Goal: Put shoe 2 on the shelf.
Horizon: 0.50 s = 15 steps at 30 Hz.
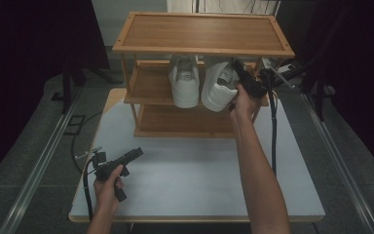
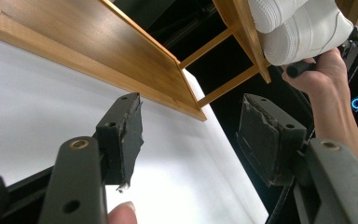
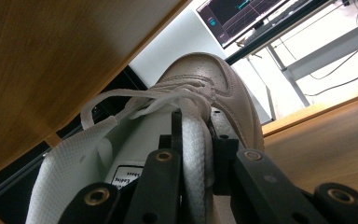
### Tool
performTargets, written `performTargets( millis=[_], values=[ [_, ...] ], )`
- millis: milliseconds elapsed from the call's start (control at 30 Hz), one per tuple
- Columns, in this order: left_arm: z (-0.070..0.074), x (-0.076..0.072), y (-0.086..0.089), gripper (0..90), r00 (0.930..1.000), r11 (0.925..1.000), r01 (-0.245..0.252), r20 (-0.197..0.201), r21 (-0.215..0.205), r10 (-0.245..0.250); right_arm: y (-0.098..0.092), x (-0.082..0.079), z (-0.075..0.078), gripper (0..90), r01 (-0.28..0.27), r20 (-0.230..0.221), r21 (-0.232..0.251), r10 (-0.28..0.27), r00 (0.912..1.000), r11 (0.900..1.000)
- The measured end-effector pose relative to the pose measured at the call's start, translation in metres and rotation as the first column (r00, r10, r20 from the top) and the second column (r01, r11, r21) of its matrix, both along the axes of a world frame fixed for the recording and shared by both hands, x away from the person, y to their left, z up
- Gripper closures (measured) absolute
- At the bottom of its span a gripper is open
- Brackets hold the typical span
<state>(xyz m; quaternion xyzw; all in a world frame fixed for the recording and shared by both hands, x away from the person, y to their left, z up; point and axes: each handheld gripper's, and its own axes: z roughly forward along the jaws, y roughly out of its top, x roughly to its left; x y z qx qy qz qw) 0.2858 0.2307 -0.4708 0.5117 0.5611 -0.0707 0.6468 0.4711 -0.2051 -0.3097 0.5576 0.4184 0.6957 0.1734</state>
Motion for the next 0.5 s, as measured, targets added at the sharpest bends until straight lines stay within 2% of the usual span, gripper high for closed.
performTargets(
  millis=[500],
  values=[
    [-0.0013, 0.0006, -0.0021, 39.4, 1.0, 1.0, 0.007, -0.005, 0.001, -0.007, 0.0001, 0.0084, 0.0039, 83.5, 0.024, 0.015, -0.003, -0.024, 0.9996, 1.0]
  ],
)
